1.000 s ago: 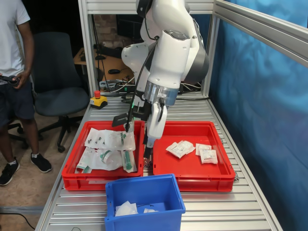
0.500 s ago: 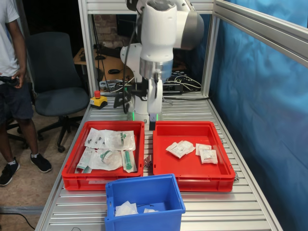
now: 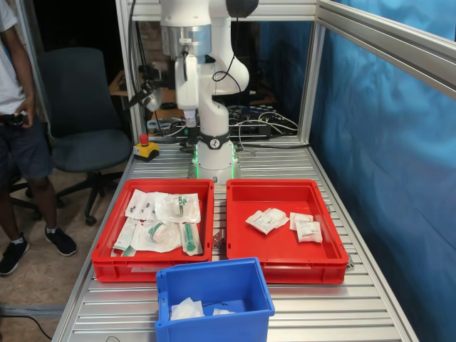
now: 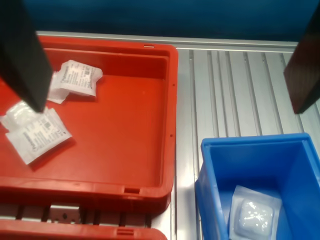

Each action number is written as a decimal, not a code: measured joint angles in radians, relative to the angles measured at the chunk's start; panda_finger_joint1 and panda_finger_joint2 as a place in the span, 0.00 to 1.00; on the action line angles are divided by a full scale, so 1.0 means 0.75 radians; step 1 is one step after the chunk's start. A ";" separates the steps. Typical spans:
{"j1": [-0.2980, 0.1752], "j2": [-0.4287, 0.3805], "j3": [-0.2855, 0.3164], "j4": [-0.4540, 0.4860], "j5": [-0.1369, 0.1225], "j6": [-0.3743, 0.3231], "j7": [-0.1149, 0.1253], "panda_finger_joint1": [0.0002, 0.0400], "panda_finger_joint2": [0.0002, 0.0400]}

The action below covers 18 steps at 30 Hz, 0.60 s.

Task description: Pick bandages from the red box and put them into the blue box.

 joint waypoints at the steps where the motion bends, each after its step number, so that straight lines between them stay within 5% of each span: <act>1: -0.012 -0.012 0.000 -0.013 0.000 -0.001 -0.009 1.00 1.00; 9: -0.036 -0.027 0.001 -0.093 -0.017 0.024 -0.037 1.00 1.00; 13: -0.032 -0.027 0.003 -0.138 -0.068 0.059 -0.038 1.00 1.00; 18: -0.009 -0.027 0.005 -0.188 -0.140 0.086 0.003 1.00 1.00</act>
